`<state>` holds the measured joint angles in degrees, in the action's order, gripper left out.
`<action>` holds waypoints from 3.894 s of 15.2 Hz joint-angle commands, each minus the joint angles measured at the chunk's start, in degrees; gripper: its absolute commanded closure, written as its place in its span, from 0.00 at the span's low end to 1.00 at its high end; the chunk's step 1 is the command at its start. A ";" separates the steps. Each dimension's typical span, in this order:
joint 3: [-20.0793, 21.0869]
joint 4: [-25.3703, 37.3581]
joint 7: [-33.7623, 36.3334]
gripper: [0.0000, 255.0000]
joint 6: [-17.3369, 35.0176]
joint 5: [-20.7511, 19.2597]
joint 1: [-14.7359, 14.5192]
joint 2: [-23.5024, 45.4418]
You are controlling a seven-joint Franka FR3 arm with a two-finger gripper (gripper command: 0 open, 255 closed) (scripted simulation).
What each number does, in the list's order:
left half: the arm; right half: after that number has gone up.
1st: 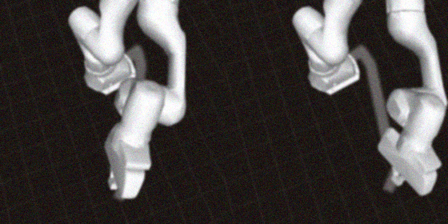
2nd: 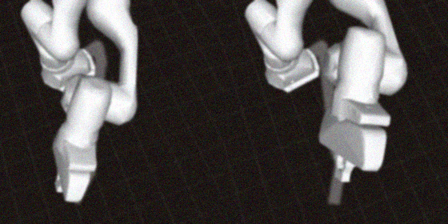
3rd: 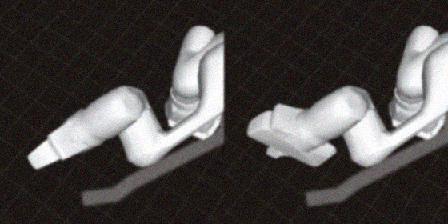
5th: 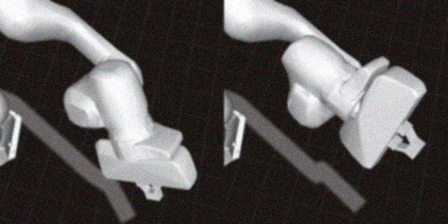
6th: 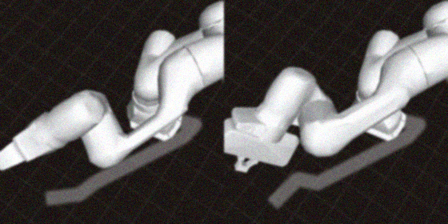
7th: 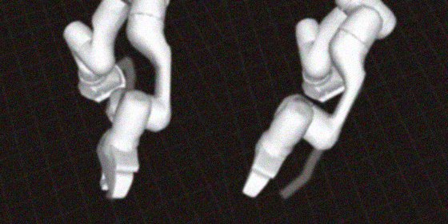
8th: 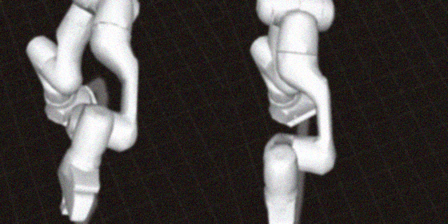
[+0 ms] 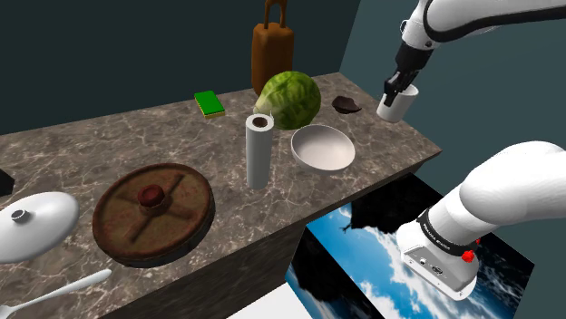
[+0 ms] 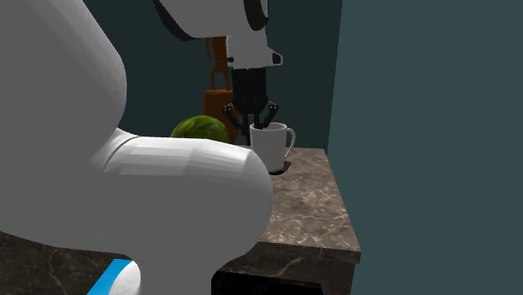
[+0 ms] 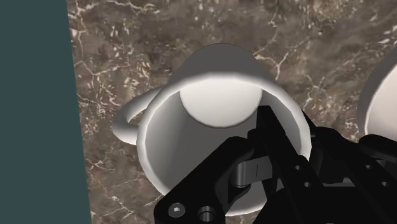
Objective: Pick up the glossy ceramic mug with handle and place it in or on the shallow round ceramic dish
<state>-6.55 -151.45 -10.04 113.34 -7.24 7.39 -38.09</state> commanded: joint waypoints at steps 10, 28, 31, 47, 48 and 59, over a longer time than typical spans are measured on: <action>-0.75 17.63 -1.12 1.00 -1.06 1.53 -1.22 16.52; -1.64 28.78 -2.49 1.00 5.60 3.65 -1.66 34.36; -1.68 27.36 -2.47 1.00 7.89 3.71 -1.64 35.23; -1.73 25.86 -2.47 0.00 10.53 3.80 -1.61 36.38; -1.73 25.86 -2.47 0.00 10.53 3.80 -1.61 36.38; -1.47 30.30 -2.28 0.00 3.32 3.62 -1.81 33.60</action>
<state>-8.01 -121.16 -12.32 116.67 -3.61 5.58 -4.48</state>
